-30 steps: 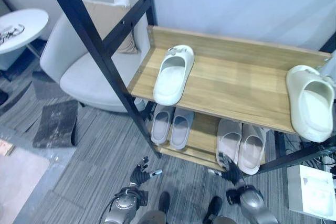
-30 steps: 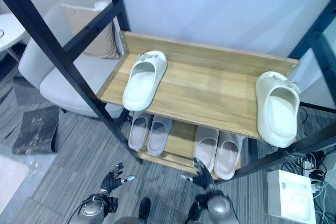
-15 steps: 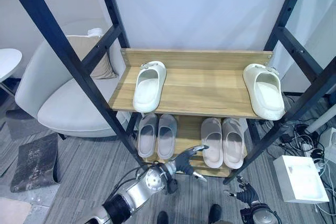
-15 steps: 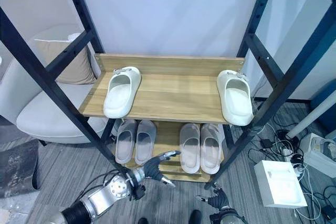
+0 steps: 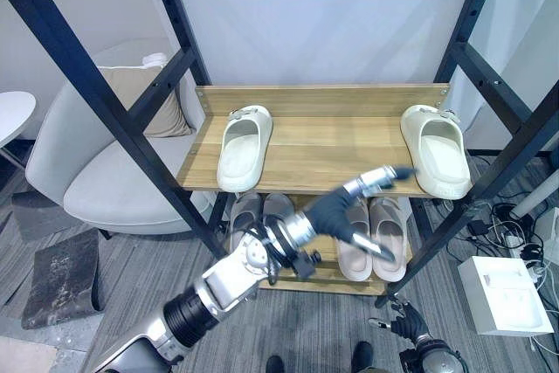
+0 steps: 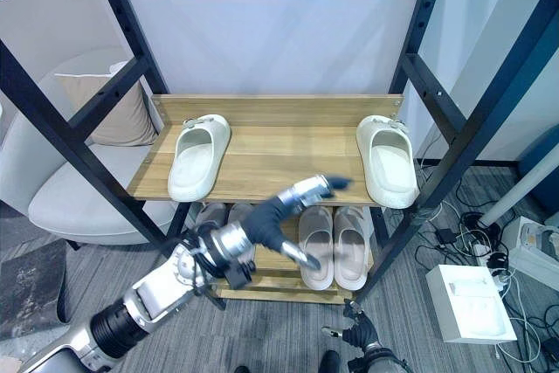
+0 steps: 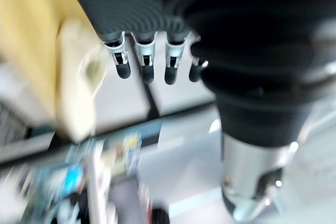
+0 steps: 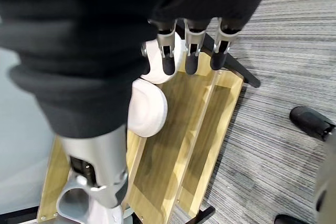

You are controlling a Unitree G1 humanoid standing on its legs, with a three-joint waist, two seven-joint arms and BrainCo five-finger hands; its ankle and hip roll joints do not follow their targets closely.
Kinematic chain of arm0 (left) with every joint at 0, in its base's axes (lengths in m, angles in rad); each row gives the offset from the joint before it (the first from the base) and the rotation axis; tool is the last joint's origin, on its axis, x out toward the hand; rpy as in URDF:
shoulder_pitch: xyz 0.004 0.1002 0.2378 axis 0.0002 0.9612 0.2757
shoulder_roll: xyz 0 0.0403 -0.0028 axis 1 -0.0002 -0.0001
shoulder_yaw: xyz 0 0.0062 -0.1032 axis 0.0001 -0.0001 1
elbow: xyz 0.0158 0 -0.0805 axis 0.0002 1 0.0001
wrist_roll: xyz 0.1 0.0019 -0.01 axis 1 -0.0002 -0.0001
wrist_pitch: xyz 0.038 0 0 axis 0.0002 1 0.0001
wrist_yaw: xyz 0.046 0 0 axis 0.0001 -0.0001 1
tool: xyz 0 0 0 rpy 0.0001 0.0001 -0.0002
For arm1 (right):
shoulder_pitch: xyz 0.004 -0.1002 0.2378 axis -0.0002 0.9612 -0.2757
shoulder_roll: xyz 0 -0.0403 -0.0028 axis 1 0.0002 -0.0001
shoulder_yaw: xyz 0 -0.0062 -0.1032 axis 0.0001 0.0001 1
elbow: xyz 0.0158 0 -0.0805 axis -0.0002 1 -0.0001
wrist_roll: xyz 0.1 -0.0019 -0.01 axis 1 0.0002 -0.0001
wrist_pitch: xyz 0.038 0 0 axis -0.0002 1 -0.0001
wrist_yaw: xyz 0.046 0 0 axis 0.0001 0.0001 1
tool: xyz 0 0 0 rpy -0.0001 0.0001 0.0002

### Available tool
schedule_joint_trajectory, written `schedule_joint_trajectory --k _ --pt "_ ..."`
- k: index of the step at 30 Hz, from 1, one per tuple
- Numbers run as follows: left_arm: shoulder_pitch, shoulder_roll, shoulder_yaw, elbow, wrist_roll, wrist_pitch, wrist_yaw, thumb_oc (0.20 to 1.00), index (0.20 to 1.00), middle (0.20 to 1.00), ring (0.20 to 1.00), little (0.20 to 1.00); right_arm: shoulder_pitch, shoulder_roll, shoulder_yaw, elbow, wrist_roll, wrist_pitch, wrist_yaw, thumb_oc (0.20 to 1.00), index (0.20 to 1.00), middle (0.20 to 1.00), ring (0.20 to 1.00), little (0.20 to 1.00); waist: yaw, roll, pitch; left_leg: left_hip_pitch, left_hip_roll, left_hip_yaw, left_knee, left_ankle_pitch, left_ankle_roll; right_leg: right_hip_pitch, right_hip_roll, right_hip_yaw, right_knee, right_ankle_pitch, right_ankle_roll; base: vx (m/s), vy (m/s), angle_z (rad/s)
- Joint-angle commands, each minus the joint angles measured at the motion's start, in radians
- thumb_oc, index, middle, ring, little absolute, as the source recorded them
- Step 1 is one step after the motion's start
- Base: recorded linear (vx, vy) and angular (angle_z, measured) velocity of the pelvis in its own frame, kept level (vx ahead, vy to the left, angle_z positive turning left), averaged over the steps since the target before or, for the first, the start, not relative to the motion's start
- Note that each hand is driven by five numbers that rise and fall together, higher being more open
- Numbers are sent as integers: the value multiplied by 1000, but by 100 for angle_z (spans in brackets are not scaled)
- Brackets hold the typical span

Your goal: Arrange the slippers neatly on the shoe rack.

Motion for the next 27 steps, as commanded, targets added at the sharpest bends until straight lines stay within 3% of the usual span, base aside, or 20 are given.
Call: schedule_joint_trajectory --k 1,5,6,14,16,18,21,27 --pt "-110 6 119 5 96 -83 162 1000 1000 1000 1000 1000 -22 8 -29 -61 14 -27 4 1000 1000 1000 1000 1000 25 -14 38 27 -14 10 -7 -26 -39 122 10 -44 4 -98 65 0 0 0" --pt "-174 36 235 61 302 -72 308 1000 1000 1000 1000 1000 -32 18 -32 -48 19 -26 4 1000 1000 1000 1000 1000 27 -14 36 29 -14 10 -7 -24 -41 128 10 -48 3 -99 62 13 -11 1" --pt "-194 64 270 92 424 -48 375 1000 1000 1000 1000 1000 -35 18 -28 -46 15 -27 3 1000 1000 1000 1000 1000 27 -13 37 33 -14 11 -7 -27 -42 132 11 -48 3 -100 62 34 -8 3" --pt "-243 193 360 228 747 38 526 1000 1000 1000 1000 1000 -35 13 -33 -55 17 -34 2 1000 1000 1000 1000 1000 16 -3 31 41 -14 20 -7 -36 -39 132 15 -38 4 -105 63 19 0 -1" --pt "-258 240 363 278 879 104 566 1000 1000 1000 1000 1000 -40 10 -28 -59 14 -37 -1 1000 1000 1000 1000 1000 10 0 30 43 -15 25 -7 -40 -38 131 16 -32 5 -107 63 21 6 -1" --pt "-260 240 361 281 881 104 568 1000 1000 1000 1000 1000 -40 11 -28 -59 14 -37 -1 1000 1000 1000 1000 1000 10 -1 30 44 -14 25 -7 -40 -38 131 16 -32 5 -107 63 7 2 -2" --pt "-292 297 322 365 1056 194 583 1000 1000 1000 1000 1000 -44 1 -18 -72 17 -47 -4 1000 1000 1000 1000 1000 -6 1 31 46 -13 33 -7 -46 -35 126 20 -16 5 -107 63 11 7 -5" --pt "-344 337 247 494 1142 247 562 1000 1000 1000 1000 1000 -39 -17 -24 -95 37 -53 -2 1000 1000 1000 1000 1000 -25 3 36 51 -10 47 -7 -51 -33 117 24 4 6 -108 64 13 3 -9"
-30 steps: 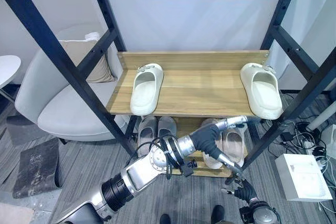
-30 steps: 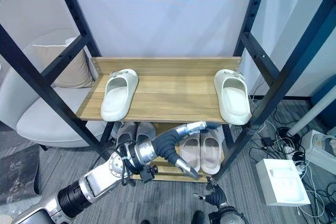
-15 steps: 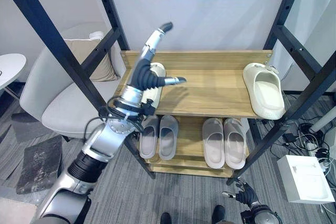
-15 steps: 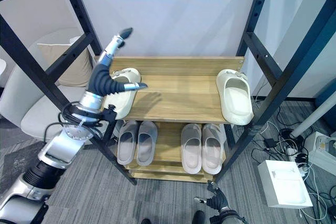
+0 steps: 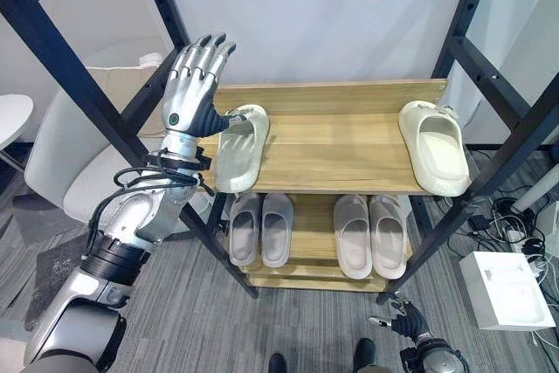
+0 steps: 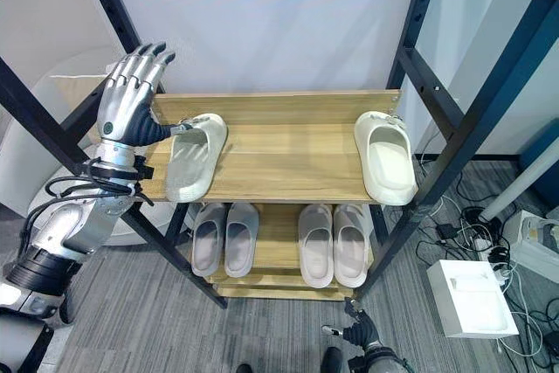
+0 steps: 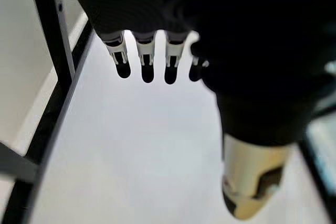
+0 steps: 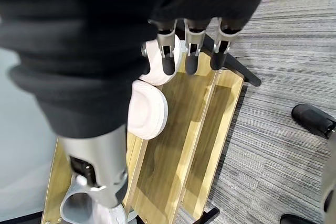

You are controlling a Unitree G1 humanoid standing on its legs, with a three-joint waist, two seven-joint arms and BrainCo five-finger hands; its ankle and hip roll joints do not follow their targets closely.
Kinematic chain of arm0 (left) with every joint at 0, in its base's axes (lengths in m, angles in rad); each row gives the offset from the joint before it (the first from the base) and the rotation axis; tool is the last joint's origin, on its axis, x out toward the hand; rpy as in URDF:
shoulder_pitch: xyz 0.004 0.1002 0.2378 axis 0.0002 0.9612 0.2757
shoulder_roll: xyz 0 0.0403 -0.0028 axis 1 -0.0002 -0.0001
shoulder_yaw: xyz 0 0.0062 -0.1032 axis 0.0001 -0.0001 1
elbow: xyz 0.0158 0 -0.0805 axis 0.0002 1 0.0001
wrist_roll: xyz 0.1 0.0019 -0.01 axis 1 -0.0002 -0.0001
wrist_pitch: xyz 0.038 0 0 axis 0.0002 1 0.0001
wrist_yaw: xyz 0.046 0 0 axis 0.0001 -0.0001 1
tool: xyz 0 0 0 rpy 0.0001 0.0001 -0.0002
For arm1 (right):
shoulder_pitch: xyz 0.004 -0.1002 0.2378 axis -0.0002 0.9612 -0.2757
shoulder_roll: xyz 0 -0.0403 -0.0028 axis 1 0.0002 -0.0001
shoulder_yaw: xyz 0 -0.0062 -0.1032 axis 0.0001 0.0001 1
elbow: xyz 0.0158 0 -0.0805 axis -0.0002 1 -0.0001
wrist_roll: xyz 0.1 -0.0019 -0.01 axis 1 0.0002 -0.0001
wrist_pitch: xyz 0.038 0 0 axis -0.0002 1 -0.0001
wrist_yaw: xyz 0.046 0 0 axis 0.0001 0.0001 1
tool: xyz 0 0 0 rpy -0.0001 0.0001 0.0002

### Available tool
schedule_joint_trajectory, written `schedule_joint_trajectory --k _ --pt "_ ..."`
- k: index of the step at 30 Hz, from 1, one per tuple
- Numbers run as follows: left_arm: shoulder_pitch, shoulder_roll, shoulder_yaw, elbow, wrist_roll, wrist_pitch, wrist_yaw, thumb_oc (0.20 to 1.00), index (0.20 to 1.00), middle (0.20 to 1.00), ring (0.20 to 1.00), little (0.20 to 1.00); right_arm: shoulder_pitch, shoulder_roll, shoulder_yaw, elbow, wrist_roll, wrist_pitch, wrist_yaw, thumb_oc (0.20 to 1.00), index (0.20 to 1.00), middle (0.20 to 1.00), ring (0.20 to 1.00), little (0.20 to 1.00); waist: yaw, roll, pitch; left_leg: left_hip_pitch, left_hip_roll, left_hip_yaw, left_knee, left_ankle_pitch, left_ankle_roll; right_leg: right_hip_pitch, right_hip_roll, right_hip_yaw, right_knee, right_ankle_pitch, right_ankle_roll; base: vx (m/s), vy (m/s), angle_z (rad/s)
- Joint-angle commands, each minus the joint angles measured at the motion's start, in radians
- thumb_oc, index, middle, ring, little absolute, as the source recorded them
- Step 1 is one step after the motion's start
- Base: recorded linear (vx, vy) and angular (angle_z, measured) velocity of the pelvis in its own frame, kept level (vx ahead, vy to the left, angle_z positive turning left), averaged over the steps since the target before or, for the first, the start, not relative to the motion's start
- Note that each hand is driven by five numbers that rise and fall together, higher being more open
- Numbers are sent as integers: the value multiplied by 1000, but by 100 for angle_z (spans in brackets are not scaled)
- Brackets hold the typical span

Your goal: Arrange the slippers neatly on the shoe rack.

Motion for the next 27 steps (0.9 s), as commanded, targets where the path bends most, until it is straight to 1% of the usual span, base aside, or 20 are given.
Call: schedule_joint_trajectory --k 1,5,6,8,9,13,14,22,27 --pt "-176 58 -13 104 58 39 17 1000 1000 1000 1000 1000 -27 -19 -17 -92 33 -51 0 1000 1000 1000 1000 1000 -17 -7 20 35 -12 15 -7 -47 -30 118 16 -24 6 -108 72 11 1 -9" --pt "-203 78 -38 169 65 58 7 1000 1000 1000 1000 1000 -15 -26 -30 -100 39 -51 0 1000 1000 1000 1000 1000 -26 -7 21 37 -11 23 -7 -48 -29 112 18 -15 6 -107 72 12 -2 -10" --pt "-233 89 -74 229 87 76 -2 1000 1000 1000 1000 1000 -6 -36 -33 -106 40 -54 2 1000 1000 1000 1000 1000 -36 -5 22 38 -9 27 -7 -49 -28 111 20 -7 7 -107 73 13 -2 -11" --pt "-237 89 -77 232 87 76 -1 1000 1000 1000 1000 1000 -6 -35 -35 -107 40 -53 2 1000 1000 1000 1000 1000 -35 -6 23 38 -9 27 -7 -49 -28 111 20 -7 7 -106 73 11 -1 -9" --pt "-262 106 -103 272 105 91 -9 1000 1000 1000 1000 1000 0 -41 -43 -112 47 -55 2 1000 1000 1000 1000 1000 -41 -4 23 39 -8 29 -7 -50 -28 108 21 -3 7 -107 73 12 -1 -10" --pt "-294 126 -143 336 110 101 -23 1000 1000 1000 1000 1000 6 -46 -53 -121 60 -59 4 1000 1000 1000 1000 1000 -50 -2 26 36 -9 33 -7 -50 -27 100 23 6 7 -105 74 9 -2 -5" --pt "-320 146 -173 382 119 110 -31 1000 1000 1000 1000 1000 11 -49 -57 -126 72 -61 7 1000 1000 1000 1000 1000 -57 1 28 33 -10 37 -7 -50 -27 96 25 9 7 -103 75 8 -4 -3" --pt "-351 163 -232 479 129 118 -53 1000 1000 1000 1000 1000 24 -52 -73 -141 92 -68 8 1000 1000 1000 1000 1000 -64 2 34 26 -9 41 -7 -49 -25 84 28 18 7 -101 77 7 1 -7" --pt "-350 144 -234 532 119 127 -60 1000 1000 1000 1000 1000 36 -47 -78 -161 94 -67 8 1000 1000 1000 1000 1000 -68 -4 37 21 -10 40 -7 -49 -23 78 29 19 7 -101 76 4 1 -2"
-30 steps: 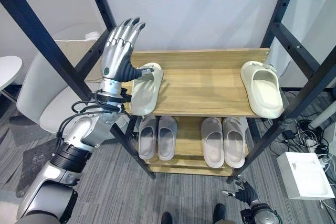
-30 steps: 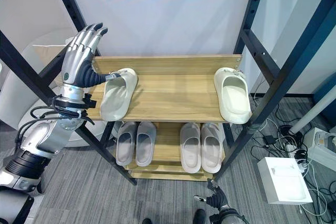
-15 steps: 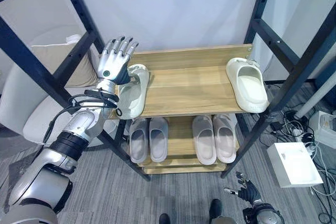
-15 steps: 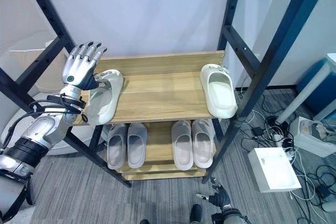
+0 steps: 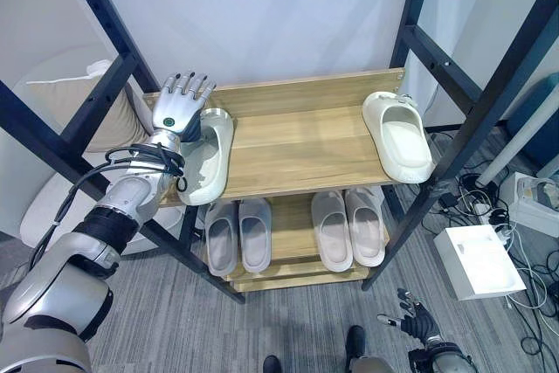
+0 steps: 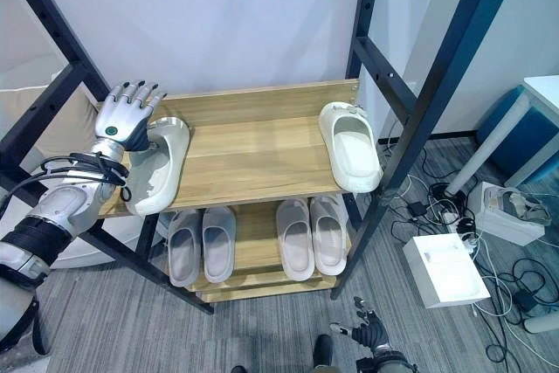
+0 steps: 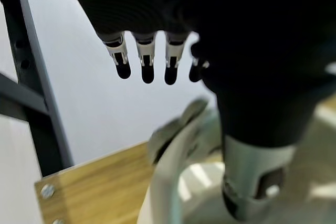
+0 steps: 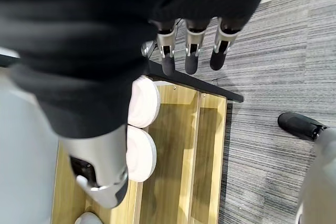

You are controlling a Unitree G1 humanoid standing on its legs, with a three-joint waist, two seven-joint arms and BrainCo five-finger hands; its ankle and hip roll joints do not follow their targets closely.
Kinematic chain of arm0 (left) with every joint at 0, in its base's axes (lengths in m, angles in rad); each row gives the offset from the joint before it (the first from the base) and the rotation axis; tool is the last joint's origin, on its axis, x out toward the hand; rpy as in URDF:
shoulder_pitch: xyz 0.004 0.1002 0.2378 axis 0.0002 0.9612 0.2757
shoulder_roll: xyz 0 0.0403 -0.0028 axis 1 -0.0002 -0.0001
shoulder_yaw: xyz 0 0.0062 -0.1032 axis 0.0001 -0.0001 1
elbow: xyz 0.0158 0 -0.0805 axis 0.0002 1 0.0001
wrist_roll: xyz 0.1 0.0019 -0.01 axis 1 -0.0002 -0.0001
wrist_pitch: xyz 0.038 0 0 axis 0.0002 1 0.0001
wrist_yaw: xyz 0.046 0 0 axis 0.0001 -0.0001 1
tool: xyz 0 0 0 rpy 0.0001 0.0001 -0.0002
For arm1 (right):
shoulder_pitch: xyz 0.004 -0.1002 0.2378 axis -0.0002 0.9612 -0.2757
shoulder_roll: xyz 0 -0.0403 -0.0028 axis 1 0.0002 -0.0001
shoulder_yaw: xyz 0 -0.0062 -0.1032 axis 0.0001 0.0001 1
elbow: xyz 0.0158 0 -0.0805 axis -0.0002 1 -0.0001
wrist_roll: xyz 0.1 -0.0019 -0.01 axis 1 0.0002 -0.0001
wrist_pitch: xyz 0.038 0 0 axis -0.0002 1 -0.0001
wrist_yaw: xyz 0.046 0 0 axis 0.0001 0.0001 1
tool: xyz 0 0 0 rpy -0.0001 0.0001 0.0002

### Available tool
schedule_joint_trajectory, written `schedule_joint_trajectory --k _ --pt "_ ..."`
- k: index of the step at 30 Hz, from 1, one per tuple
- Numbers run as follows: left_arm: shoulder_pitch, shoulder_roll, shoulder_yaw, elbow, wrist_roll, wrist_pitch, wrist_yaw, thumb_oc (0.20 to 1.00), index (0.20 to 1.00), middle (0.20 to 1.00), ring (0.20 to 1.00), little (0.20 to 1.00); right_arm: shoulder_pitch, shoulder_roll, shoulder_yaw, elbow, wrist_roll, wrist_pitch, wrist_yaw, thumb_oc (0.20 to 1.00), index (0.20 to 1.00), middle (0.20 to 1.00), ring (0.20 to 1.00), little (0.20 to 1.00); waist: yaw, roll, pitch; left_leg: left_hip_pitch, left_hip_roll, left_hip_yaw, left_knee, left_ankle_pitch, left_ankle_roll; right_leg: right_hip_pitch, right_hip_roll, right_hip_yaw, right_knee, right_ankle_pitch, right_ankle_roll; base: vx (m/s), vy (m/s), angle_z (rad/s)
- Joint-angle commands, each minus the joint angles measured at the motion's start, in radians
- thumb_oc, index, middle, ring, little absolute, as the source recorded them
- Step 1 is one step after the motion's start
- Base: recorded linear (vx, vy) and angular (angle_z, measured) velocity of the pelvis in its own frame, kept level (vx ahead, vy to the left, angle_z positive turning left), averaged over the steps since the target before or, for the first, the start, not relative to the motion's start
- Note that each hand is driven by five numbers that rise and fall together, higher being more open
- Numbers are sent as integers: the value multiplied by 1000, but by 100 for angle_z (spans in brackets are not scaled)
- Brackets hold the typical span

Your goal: Arrange the slippers neatly on the shoe rack.

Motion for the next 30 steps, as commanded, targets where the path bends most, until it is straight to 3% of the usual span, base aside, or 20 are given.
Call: schedule_joint_trajectory --k 1,2,3,4,5,11,16,19,22,30 --pt "-161 37 21 112 16 37 13 1000 1000 1000 1000 1000 -20 -20 -38 -87 26 -61 -4 1000 1000 1000 1000 1000 -5 -2 35 24 -27 -12 -1 -37 -19 114 8 -35 7 -103 82 0 0 0" --pt "-161 31 23 119 7 37 13 1000 1000 1000 1000 1000 -20 -22 -39 -88 26 -61 -4 1000 1000 1000 1000 1000 -6 -4 36 23 -26 -12 -1 -37 -19 113 8 -36 7 -102 82 0 0 0" --pt "-167 27 22 124 -1 37 14 595 595 595 595 595 -19 -22 -39 -89 27 -61 -4 1000 1000 1000 1000 1000 -7 -5 37 21 -27 -13 -1 -36 -19 111 9 -36 7 -102 82 0 0 0" --pt "-167 27 22 124 -1 37 14 429 429 429 429 429 -19 -22 -39 -89 27 -61 -4 1000 1000 1000 1000 1000 -7 -5 37 21 -27 -13 -1 -36 -19 111 9 -36 7 -102 82 0 0 0" --pt "-180 24 24 129 -21 35 23 200 200 200 200 200 -22 -20 -37 -87 27 -60 -6 1000 1000 1000 1000 1000 -9 -7 40 16 -26 -13 -1 -34 -19 106 8 -35 7 -99 83 0 0 0" --pt "-179 33 61 73 -68 29 44 200 200 200 200 200 -31 -8 -27 -83 27 -59 -6 1000 1000 1000 1000 1000 -4 -9 39 15 -26 -9 -1 -36 -18 102 8 -29 5 -97 83 0 0 0" --pt "-169 18 94 -81 -68 6 29 200 200 200 200 200 -27 -2 -30 -84 20 -48 -2 1000 1000 1000 1000 1000 3 -7 35 19 -26 -14 -1 -39 -19 111 8 -35 3 -102 80 -2 -3 1" --pt "-172 -20 85 -172 -56 -20 2 200 200 200 200 200 -30 -4 -29 -83 21 -43 2 1000 1000 1000 1000 1000 3 -5 34 20 -27 -19 -1 -38 -20 117 7 -41 2 -105 78 0 0 0" --pt "-235 -97 10 -203 -46 -49 -29 200 200 200 200 200 -45 -13 -17 -76 43 -39 14 1000 1000 1000 1000 1000 -10 0 33 21 -26 -15 -1 -36 -20 118 8 -38 2 -107 78 0 0 0" --pt "-375 -253 -78 -42 -110 -46 -60 200 200 200 200 200 -43 -38 -56 -93 58 -32 -19 1000 1000 1000 1000 1000 -50 26 48 22 -27 15 -1 -36 -17 95 6 -9 4 -100 81 3 3 -3"
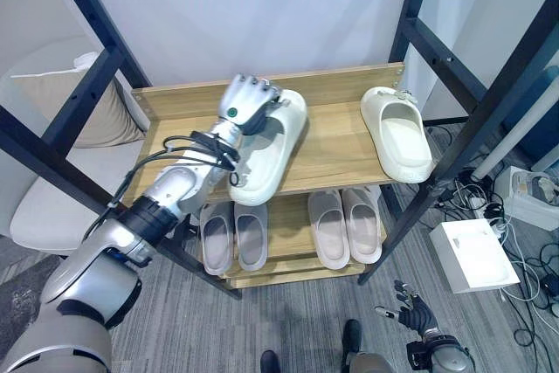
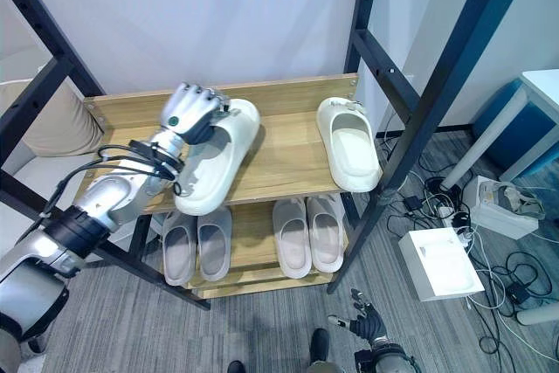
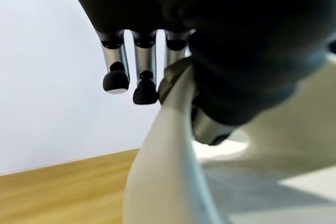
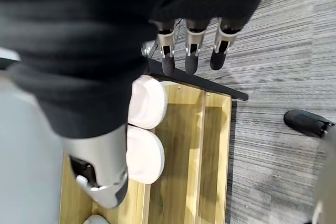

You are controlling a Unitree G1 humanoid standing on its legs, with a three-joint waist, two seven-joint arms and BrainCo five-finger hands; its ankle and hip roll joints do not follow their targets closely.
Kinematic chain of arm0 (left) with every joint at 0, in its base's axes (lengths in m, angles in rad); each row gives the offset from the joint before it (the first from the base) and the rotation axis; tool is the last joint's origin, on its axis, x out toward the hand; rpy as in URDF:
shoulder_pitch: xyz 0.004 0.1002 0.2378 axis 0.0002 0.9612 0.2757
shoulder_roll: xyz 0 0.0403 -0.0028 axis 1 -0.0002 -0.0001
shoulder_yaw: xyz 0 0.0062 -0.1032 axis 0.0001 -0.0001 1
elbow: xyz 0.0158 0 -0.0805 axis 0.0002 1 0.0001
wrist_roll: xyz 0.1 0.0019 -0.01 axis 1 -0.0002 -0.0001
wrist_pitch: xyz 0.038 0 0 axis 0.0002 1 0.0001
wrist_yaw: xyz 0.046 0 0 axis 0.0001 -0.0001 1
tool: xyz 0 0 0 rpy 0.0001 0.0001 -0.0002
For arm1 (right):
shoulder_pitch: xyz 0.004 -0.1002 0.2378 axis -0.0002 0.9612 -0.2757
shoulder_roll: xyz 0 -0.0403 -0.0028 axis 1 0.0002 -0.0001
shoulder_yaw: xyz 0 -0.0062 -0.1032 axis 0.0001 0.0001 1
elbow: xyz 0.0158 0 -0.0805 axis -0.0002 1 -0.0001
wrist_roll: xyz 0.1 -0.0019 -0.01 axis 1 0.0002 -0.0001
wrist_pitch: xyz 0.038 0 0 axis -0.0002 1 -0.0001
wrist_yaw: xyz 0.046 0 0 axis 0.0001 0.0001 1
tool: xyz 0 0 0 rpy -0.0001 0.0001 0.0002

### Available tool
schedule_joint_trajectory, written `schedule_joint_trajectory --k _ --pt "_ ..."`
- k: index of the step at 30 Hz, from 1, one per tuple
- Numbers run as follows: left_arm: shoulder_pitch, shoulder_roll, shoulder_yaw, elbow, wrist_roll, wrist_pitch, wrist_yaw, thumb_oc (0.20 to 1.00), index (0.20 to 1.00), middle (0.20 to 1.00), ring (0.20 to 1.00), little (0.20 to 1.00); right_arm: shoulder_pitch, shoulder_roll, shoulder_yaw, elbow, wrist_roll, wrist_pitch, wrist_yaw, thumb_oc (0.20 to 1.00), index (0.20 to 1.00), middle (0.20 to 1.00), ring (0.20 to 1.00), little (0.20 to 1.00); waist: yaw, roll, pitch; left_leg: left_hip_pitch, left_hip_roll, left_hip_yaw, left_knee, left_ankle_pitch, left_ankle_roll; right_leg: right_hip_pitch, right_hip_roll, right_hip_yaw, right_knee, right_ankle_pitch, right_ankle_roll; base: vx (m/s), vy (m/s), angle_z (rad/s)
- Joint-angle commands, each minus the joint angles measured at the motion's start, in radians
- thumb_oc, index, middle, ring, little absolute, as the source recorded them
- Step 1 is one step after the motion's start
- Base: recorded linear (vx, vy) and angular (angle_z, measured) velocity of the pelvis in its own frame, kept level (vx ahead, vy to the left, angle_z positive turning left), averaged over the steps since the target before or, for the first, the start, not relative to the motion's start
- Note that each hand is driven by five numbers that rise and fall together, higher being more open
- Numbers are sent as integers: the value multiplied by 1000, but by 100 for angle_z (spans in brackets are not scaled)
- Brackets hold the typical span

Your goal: Arrange the slippers neatly on the shoe rack.

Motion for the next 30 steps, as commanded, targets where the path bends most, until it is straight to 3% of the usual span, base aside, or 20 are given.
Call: schedule_joint_trajectory --k 1,7,15,19,20,21,30 --pt "-239 -28 34 195 -70 28 25 200 200 200 200 200 -18 -44 -34 -92 17 -32 -20 1000 1000 1000 1000 1000 -27 16 25 34 -28 15 -7 -35 -14 106 5 -5 5 -98 89 24 23 -24" --pt "-288 -59 -13 465 -125 62 41 200 200 200 200 200 -32 -46 -48 -76 26 -32 -58 1000 1000 1000 1000 1000 -90 46 33 42 -25 92 -7 -43 -11 60 13 74 7 -81 96 31 24 -38" --pt "-314 -90 -6 579 -195 68 52 200 200 200 200 200 -41 -38 -42 -48 29 -35 -74 1000 1000 1000 1000 1000 -109 51 33 53 -18 116 -7 -47 -14 56 17 93 5 -80 96 31 -11 -18" --pt "-326 -94 3 551 -226 63 63 200 200 200 200 200 -40 -25 -17 -42 21 -31 -65 1000 1000 1000 1000 1000 -103 52 29 57 -17 112 -7 -48 -15 66 18 87 3 -83 94 14 -22 -12" --pt "-325 -94 3 550 -226 63 62 442 442 442 442 442 -40 -25 -17 -42 21 -31 -65 1000 1000 1000 1000 1000 -103 52 29 58 -17 111 -7 -48 -15 66 18 86 3 -84 94 6 -20 -4" --pt "-323 -94 0 533 -229 59 51 1000 1000 1000 1000 1000 -36 -20 -13 -37 19 -29 -61 1000 1000 1000 1000 1000 -97 52 25 59 -16 106 -7 -48 -15 73 19 81 2 -86 93 0 0 0" --pt "-292 -46 27 321 -215 42 -9 1000 1000 1000 1000 1000 -23 -8 -14 -36 13 -11 -31 1000 1000 1000 1000 1000 -46 44 10 59 -15 58 -7 -42 -20 107 18 26 1 -104 86 -14 -21 12"
